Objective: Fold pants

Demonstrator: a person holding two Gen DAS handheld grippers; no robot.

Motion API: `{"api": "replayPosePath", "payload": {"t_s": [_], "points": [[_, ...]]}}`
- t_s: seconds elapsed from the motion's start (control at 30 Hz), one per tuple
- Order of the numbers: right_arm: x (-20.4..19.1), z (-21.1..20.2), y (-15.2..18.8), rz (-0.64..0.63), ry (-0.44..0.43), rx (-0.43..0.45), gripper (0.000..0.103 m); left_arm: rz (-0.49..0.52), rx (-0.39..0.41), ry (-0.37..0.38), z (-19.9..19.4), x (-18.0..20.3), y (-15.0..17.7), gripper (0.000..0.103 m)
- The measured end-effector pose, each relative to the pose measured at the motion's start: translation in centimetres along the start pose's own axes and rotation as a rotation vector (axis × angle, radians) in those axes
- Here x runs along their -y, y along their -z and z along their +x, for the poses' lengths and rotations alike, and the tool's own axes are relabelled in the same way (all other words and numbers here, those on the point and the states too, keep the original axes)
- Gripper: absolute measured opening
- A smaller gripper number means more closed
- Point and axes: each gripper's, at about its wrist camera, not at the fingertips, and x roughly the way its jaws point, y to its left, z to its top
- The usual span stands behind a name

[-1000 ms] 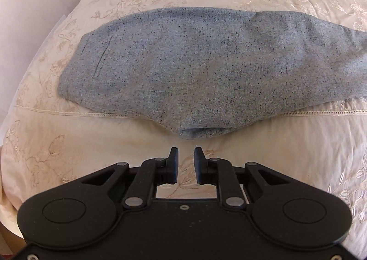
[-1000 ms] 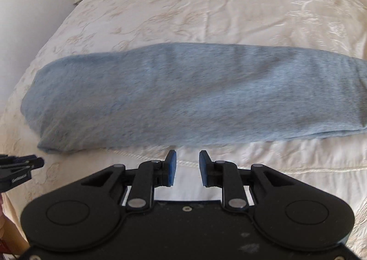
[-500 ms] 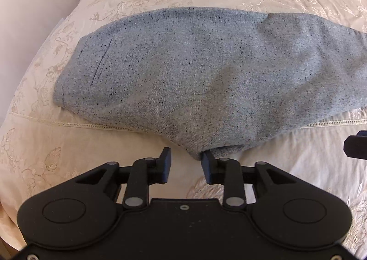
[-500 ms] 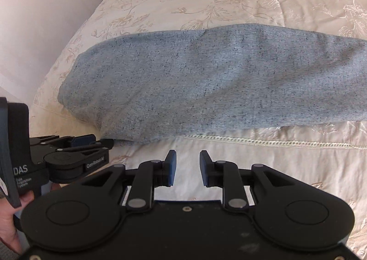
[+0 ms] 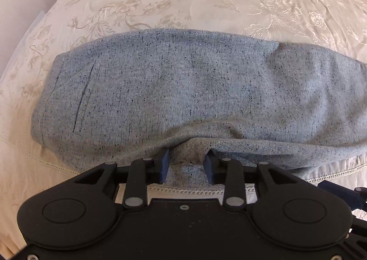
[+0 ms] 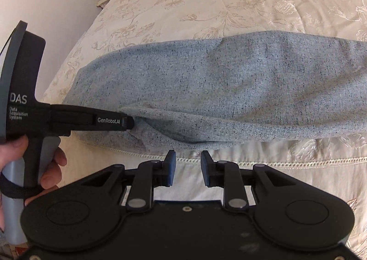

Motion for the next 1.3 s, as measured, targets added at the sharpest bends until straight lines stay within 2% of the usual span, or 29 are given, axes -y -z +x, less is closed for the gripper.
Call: {"api": "replayPosePath", "payload": {"t_s": [0.23,0.37,0.43,0.53,0.8,0.97,1.1,1.2,1.23,1.27,1.3], "points": [[-0.6,2.0,-2.1,-0.019,-0.013,0.025,0.028,0.028,-0.012,0.030,0.1,-0.5,-0.5,0.045],[-0.3,3.8,-2.7,-0.029,-0.148,-0.071,0.028,0.029,-0.032,0.069,0.2,-1.2,-0.5,0.045],[-0.9,4.4,-2.4,-0.106,-0.187,-0.110,0.028,0.035,-0.049,0.104,0.1,-1.6,-0.6,0.045],[-2.2,4.4,-1.7,-0.247,-0.178,-0.102,0.029,0.048,-0.076,0.156,-0.4,-2.4,-0.7,0.045],[-5.0,5.0,-1.1,-0.447,-0.194,-0.082,0.030,0.070,-0.104,0.244,-2.7,-4.9,-0.5,0.045],[-6.4,5.6,-0.5,-0.495,-0.215,-0.091,0.030,0.111,-0.074,0.212,-3.9,-5.2,-1.0,0.043],[-7.1,5.7,0.6,-0.506,-0.210,-0.064,0.030,0.134,-0.059,0.244,-3.9,-5.1,-1.9,0.043],[-7.4,5.9,1.0,-0.473,-0.201,-0.047,0.028,0.174,-0.050,0.174,-2.5,-4.2,-2.6,0.043],[-7.5,5.9,1.1,-0.460,-0.189,-0.036,0.023,0.184,-0.041,0.158,-1.9,-3.9,-2.8,0.043],[-7.6,6.0,1.2,-0.448,-0.190,-0.034,0.004,0.192,-0.041,0.145,-1.1,-3.6,-3.0,0.043],[-7.8,6.2,1.3,-0.440,-0.173,-0.038,0.005,0.202,-0.049,0.125,-0.3,-3.3,-3.3,0.043]]}}
